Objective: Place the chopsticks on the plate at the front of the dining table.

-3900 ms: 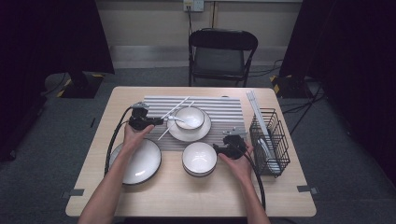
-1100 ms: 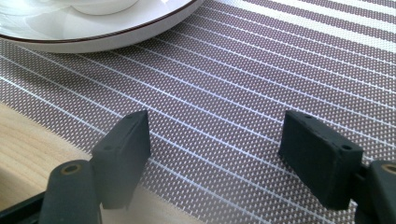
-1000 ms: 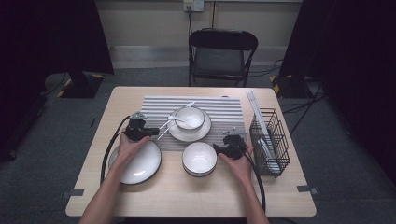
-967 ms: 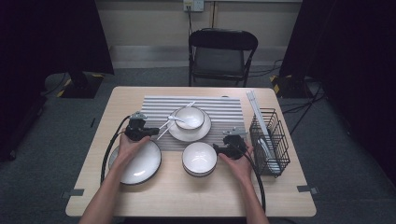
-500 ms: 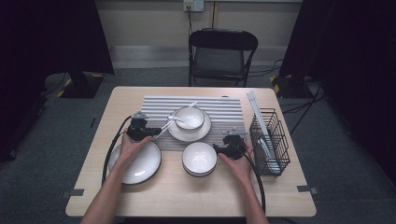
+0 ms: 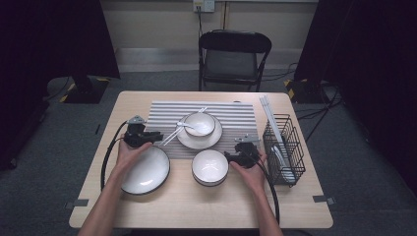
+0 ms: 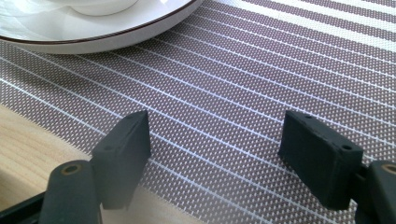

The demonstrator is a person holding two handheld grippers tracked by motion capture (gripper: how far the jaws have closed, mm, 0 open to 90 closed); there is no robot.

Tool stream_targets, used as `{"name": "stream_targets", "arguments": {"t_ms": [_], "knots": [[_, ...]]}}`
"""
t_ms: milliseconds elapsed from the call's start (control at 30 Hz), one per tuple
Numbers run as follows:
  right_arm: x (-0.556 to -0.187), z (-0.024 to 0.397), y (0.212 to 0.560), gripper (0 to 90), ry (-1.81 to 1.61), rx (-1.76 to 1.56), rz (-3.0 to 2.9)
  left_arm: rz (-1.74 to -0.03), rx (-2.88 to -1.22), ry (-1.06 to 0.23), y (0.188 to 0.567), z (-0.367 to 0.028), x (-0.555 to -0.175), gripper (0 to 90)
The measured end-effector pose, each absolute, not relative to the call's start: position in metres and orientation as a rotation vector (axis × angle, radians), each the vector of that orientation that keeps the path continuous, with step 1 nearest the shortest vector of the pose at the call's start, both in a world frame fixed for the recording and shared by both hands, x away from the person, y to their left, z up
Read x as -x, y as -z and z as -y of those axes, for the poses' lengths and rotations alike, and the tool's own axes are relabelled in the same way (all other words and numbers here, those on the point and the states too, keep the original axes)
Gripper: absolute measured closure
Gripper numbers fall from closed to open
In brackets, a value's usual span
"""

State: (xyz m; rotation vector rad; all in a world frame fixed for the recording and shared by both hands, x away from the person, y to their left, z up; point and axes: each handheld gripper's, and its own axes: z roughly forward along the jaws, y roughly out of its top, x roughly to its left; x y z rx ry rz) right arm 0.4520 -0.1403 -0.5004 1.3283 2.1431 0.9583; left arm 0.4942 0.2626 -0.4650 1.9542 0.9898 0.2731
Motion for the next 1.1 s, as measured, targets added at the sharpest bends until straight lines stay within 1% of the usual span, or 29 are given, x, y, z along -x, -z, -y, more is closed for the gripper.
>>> {"name": "stream_targets", "arguments": {"t_ms": [67, 100, 200, 233, 400, 500, 733, 900, 1100], "knots": [[-0.452, 0.14, 0.5, 23.9, -0.958, -1.326, -2.144, -0.999, -1.969, -0.293, 0.463, -0.264, -0.493, 72.7], [-0.452, 0.14, 0.5, 23.9, -0.958, -1.326, -2.144, -1.003, -1.962, -0.3, 0.462, -0.265, -0.493, 69.8], [-0.452, 0.14, 0.5, 23.9, -0.958, -1.326, -2.143, -1.022, -1.957, -0.306, 0.462, -0.267, -0.493, 66.5], [-0.452, 0.14, 0.5, 23.9, -0.958, -1.328, -2.143, -1.035, -1.962, -0.305, 0.463, -0.268, -0.493, 62.8], [-0.452, 0.14, 0.5, 24.0, -0.96, -1.33, -2.143, -1.068, -1.966, -0.301, 0.467, -0.267, -0.495, 59.1], [-0.452, 0.141, 0.5, 24.0, -0.961, -1.33, -2.143, -1.072, -1.977, -0.301, 0.469, -0.265, -0.496, 55.4], [-0.452, 0.141, 0.5, 24.0, -0.961, -1.329, -2.143, -1.055, -2.016, -0.321, 0.473, -0.26, -0.495, 52.0], [-0.452, 0.141, 0.5, 24.0, -0.961, -1.329, -2.143, -1.052, -2.014, -0.323, 0.473, -0.256, -0.494, 46.0], [-0.452, 0.141, 0.5, 24.0, -0.961, -1.328, -2.143, -1.053, -2.017, -0.315, 0.474, -0.255, -0.494, 41.6]]}}
